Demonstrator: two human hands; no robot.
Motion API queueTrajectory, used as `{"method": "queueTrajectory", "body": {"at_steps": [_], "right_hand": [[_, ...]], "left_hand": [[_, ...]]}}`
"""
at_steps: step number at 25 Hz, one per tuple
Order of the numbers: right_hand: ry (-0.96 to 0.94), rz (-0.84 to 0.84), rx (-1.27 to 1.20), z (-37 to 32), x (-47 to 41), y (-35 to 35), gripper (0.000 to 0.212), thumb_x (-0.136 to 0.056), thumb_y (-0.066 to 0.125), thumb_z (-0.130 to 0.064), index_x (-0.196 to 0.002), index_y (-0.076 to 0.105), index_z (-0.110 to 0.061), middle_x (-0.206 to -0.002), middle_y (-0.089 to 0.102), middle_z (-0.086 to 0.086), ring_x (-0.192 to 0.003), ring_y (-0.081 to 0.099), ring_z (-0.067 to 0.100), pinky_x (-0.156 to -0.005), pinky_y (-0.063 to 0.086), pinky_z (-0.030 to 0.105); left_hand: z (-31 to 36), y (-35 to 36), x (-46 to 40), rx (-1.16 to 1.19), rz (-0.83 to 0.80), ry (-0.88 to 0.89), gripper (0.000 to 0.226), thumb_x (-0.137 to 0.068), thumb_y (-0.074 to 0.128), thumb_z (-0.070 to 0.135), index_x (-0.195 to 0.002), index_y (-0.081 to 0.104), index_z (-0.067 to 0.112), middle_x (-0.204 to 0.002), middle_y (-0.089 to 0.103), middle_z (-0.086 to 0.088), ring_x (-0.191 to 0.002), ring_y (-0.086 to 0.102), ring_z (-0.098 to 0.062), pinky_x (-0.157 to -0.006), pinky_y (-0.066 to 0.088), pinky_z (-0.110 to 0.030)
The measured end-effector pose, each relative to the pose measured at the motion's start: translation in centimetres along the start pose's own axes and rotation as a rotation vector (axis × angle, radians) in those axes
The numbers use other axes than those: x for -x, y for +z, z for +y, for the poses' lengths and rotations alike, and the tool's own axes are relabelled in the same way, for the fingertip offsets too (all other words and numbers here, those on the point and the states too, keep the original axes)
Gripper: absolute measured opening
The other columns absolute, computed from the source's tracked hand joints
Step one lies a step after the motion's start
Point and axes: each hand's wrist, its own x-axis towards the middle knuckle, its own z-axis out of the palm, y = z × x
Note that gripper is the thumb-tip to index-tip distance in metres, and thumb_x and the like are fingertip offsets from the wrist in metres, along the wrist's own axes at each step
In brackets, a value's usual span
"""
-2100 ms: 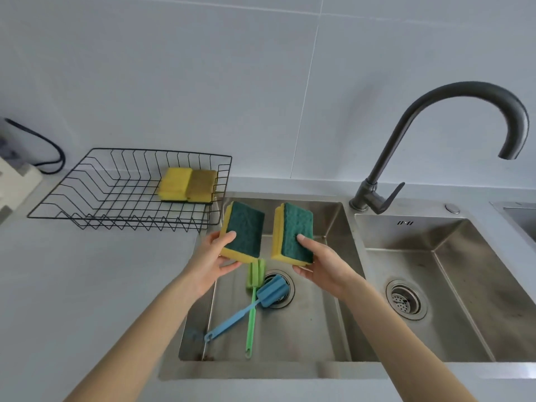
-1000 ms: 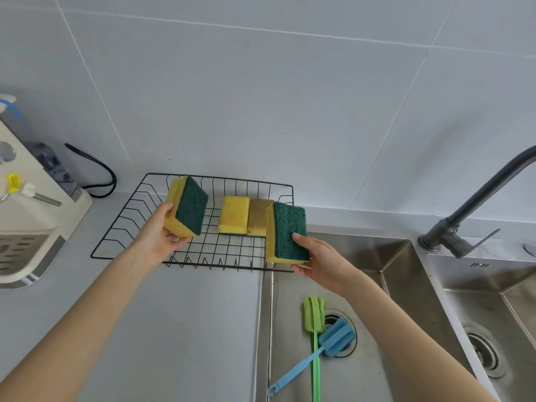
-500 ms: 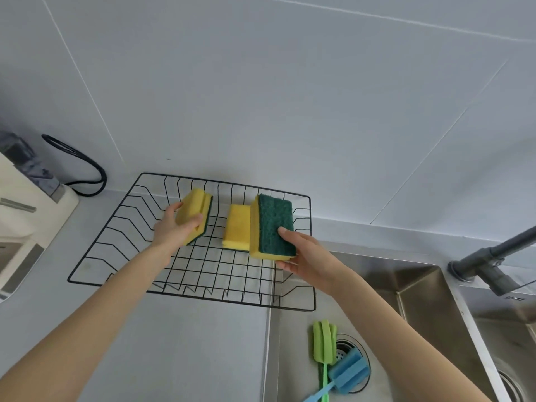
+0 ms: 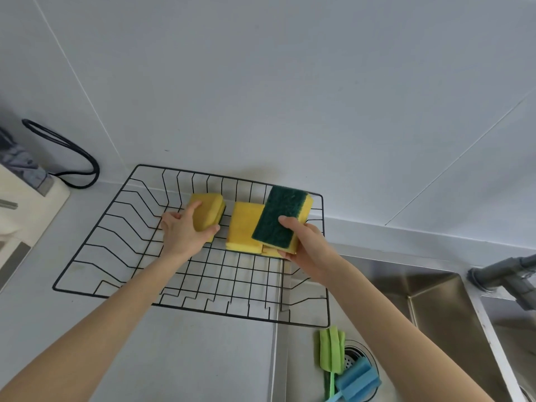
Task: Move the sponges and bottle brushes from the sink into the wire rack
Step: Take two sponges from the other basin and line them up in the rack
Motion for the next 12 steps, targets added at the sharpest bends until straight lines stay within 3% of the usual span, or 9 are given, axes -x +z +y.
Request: {"method": "queueTrajectory", "body": {"at_steps": [5,12], "right_hand": [[0.038,0.055,-0.025,0.61,-0.01,0.05,0.054,-0.087,0.061,-0.018,-0.133,0.036,-0.002,-0.132,0.052,0.018,-0.118,0.053,0.029,-0.079,0.054,0.031],[0.047,0.051,-0.017,0.46,-0.01,0.80,0.061,-0.084,0.065,-0.022,-0.134,0.031,-0.009,-0.130,0.051,0.014,-0.117,0.053,0.029,-0.093,0.050,0.041]], "left_hand": [[0.05,0.41,0.30,-0.007,-0.038,0.027,0.068,-0.079,0.064,0.036,-0.138,0.032,0.023,-0.128,0.029,-0.022,-0.123,0.027,-0.036,-0.102,0.033,-0.040],[0.67,0.43,0.81,0.008,-0.111,0.041,0.065,-0.082,0.062,0.029,-0.138,0.032,0.021,-0.129,0.029,-0.020,-0.125,0.026,-0.035,-0.106,0.029,-0.038]]}}
